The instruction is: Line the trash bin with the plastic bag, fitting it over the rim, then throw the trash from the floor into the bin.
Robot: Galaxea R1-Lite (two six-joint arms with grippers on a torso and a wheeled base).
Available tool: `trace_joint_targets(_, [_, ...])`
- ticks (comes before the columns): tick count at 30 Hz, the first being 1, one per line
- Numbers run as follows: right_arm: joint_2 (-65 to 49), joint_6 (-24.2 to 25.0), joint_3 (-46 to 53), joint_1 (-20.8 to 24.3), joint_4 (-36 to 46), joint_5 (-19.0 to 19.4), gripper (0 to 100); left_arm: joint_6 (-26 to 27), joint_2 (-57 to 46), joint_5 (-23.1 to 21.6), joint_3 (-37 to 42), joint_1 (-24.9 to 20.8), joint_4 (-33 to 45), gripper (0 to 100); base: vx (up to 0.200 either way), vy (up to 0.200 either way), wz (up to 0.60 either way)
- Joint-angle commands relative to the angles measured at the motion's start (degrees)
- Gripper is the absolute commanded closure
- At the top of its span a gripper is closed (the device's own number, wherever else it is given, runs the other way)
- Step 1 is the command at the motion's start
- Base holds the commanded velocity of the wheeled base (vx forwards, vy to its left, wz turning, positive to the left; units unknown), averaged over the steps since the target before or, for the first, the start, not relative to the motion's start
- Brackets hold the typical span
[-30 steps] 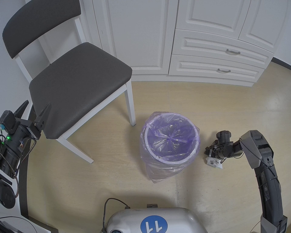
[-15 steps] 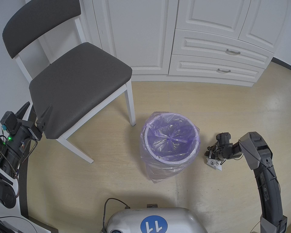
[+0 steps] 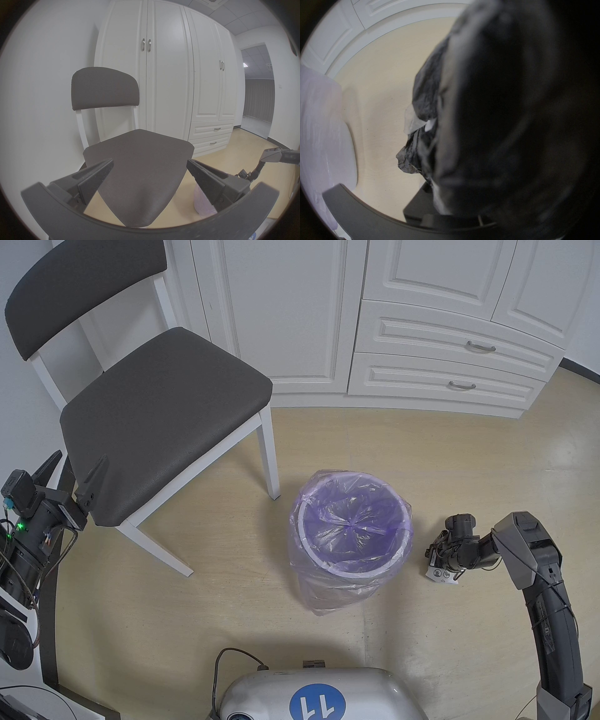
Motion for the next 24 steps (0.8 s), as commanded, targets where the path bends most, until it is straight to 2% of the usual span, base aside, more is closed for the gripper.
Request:
trace_joint_targets(1, [-2.50, 0.03, 2.50, -0.01, -0.05, -0.04, 100, -0.01, 0.09, -0.04, -0.24, 0.00, -0.03, 0, 0.000, 0.000, 0.00])
trace_joint_targets(4, [-8.30, -0.05, 8.74, -0.01, -1.37, 0.67, 100, -0.01, 0.01, -0.04, -0.50, 0.09, -0.03, 0, 0.000, 0.000, 0.00])
trace_joint_targets(7, [-14.71, -1.37, 16.73, 0.16, -6.12, 0.67, 100, -0.01, -0.08, -0.04, -0.68, 0.18, -0.12, 0, 0.000, 0.000, 0.00])
trace_joint_targets(11, [-28.25, -6.91, 28.86, 0.25, -12.27, 0.49, 100, -0.01, -0.52, -0.04, -0.68, 0.00, -0.12, 0, 0.000, 0.000, 0.00])
trace_joint_targets(13, [-30.80, -7.61, 30.88, 0.34, -12.89, 0.49, 100, -0.01, -0.52, -0.04, -0.68, 0.00, -0.12, 0, 0.000, 0.000, 0.00])
trace_joint_targets(14, [-37.92, -8.23, 36.42, 1.39, -14.64, 0.67, 100, 0.08, -0.52, -0.04, -0.59, -0.08, -0.12, 0, 0.000, 0.000, 0.00])
trace_joint_targets(16, [-42.84, -8.05, 40.55, 3.06, -16.40, 0.67, 100, 0.08, -0.52, -0.04, -0.50, -0.17, -0.12, 0, 0.000, 0.000, 0.00])
trace_joint_targets(24, [-56.29, -8.32, 52.24, 9.74, -25.63, -0.04, 100, 0.08, -0.78, -0.04, -1.64, 0.27, -0.12, 0, 0.000, 0.000, 0.00])
